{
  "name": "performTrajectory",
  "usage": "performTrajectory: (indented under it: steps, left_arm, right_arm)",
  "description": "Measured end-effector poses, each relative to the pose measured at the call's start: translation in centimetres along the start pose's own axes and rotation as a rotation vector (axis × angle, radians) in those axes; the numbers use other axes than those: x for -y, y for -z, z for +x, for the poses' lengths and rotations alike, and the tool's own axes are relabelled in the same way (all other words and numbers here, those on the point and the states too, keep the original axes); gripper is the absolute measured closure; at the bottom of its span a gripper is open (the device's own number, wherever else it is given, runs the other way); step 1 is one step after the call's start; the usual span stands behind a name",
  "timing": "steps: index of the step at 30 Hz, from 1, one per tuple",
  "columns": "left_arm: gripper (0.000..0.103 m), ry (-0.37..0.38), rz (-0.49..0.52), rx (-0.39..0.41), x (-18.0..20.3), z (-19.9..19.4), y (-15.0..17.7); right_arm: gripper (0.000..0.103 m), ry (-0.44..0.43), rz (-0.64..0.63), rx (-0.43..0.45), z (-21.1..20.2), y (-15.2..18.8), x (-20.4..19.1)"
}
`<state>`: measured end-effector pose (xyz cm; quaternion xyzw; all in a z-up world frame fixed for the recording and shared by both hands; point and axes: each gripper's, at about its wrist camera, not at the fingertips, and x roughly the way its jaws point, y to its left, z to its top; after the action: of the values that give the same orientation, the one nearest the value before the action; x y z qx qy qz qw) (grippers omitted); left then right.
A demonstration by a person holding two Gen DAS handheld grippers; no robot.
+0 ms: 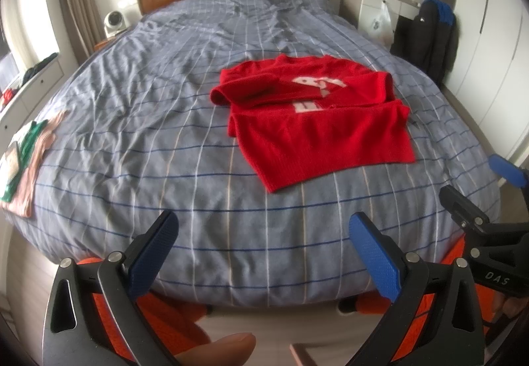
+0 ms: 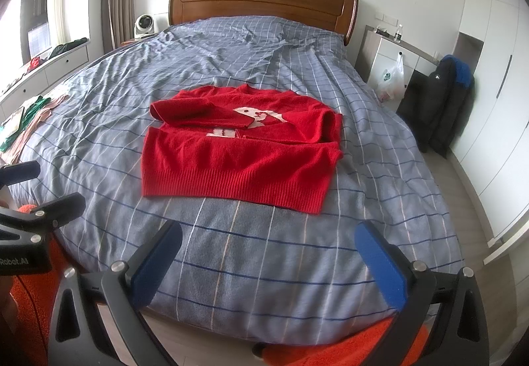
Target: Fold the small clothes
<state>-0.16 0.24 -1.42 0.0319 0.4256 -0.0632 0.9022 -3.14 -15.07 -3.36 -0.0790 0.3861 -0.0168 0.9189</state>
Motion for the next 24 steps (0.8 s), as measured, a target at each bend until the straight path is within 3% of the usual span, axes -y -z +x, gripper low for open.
performTrajectory:
  steps: [24]
  left_arm:
    - [0.000, 0.008, -0.008, -0.019, -0.40, 0.68, 0.48]
  right_arm:
    - [0.000, 0.001, 0.001, -0.005, 0.25, 0.13, 0.07]
